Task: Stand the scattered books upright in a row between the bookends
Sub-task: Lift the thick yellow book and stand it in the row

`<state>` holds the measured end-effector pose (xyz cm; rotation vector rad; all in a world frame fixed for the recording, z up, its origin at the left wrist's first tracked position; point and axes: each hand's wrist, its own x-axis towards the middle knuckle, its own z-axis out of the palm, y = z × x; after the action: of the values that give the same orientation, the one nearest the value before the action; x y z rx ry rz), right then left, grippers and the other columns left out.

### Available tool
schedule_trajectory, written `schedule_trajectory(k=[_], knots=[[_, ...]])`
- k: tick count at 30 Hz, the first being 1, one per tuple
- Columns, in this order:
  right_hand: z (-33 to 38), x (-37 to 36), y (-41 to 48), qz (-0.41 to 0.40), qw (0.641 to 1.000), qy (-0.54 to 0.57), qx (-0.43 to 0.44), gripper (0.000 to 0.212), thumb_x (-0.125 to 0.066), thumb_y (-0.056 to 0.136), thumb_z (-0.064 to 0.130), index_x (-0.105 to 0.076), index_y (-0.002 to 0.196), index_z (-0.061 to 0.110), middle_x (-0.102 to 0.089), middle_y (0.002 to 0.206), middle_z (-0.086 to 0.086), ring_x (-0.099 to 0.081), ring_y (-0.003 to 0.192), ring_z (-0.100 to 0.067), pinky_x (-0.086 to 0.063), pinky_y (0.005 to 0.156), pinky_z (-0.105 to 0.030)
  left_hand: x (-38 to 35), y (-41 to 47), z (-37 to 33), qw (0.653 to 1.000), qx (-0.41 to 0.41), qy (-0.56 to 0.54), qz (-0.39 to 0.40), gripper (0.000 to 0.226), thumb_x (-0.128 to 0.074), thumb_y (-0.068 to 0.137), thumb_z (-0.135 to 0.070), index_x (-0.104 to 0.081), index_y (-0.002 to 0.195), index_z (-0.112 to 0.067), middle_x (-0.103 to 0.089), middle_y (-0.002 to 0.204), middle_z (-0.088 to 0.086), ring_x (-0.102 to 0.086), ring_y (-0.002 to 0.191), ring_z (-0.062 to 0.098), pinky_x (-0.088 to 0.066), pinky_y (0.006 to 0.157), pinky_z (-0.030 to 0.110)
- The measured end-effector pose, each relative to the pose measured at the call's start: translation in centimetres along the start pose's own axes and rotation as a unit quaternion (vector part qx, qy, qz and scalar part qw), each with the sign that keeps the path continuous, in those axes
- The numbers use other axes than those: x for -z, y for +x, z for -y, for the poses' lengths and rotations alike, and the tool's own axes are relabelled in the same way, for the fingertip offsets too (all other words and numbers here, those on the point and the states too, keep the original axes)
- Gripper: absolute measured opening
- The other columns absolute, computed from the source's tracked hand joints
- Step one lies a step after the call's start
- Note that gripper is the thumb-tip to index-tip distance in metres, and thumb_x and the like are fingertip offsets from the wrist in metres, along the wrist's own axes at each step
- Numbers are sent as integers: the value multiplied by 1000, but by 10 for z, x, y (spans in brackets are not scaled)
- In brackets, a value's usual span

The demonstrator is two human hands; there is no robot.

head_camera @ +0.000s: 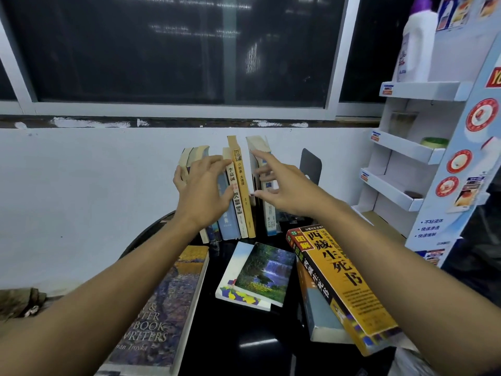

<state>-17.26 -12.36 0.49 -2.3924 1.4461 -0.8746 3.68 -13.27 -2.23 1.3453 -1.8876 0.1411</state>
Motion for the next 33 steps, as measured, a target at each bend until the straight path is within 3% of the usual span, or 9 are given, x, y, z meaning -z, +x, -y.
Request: schedule_trajectory(k=[3,7,11,15,17,20,22,27,33], knots=[[-8,16,-27,0,999,-40,6,68,-70,94,34,-34,152,35,-54,140,1,-54,121,-8,-55,98,-36,2,-19,-12,997,-32,-66,-6,46,-64,93,-31,-53,138,-31,-47,140,-8,-36,137,16,-22,113,47],[-29,34,-67,20,996,-89,-22,56,-67,95,43,-46,145,31,-56,139,4,-53,123,-9,-53,100,-37,-1,-38,-35,987,-60,-118,91,42,-62,96,-39,-56,136,-30,-51,138,-6,-41,134,16,-36,112,44],[-59,48,-104,42,989,-122,-71,51,-63,94,52,-52,138,30,-59,136,5,-53,123,-13,-50,102,-39,-10,-52,-58,974,-59,-123,181,48,-58,95,-53,-52,139,-36,-52,142,-6,-40,138,15,-35,113,40],[-93,54,-136,72,978,-134,-141,58,-61,91,61,-50,140,32,-55,138,7,-50,125,-10,-45,101,-36,-30,-61,-73,948,-37,-115,295,56,-55,91,-66,-46,142,-45,-52,147,-7,-41,140,18,-38,113,48],[-106,56,-148,80,973,-134,-171,66,-58,85,73,-50,138,35,-56,136,10,-51,123,-7,-45,98,-34,-37,-67,-81,931,-21,-140,336,59,-56,91,-64,-47,145,-42,-55,146,-9,-51,133,13,-42,110,40],[-124,56,-160,83,971,-125,-184,79,-49,77,88,-50,141,41,-59,139,9,-49,133,-11,-42,111,-40,-48,-75,-89,917,-16,-140,374,80,-46,77,-82,-43,147,-45,-54,148,-10,-46,139,16,-38,115,45],[-128,56,-167,95,970,-115,-192,72,-52,84,79,-45,146,44,-53,148,10,-40,142,-15,-34,115,-37,-57,-80,-90,913,-12,-136,385,86,-42,72,-92,-39,148,-50,-48,152,-14,-37,145,21,-33,118,52],[-134,50,-172,90,967,-127,-204,62,-51,90,71,-40,147,50,-48,151,-3,-35,145,-24,-30,98,-28,-67,-84,-100,917,19,-136,374,75,-49,86,-74,-43,150,-37,-48,152,-7,-36,146,23,-31,119,45],[-133,44,-174,81,965,-108,-226,74,-44,82,85,-35,148,52,-50,149,-2,-36,144,-27,-36,114,-48,-69,-81,-105,915,28,-141,377,69,-55,92,-60,-42,151,-27,-51,151,-5,-42,142,17,-31,112,31]])
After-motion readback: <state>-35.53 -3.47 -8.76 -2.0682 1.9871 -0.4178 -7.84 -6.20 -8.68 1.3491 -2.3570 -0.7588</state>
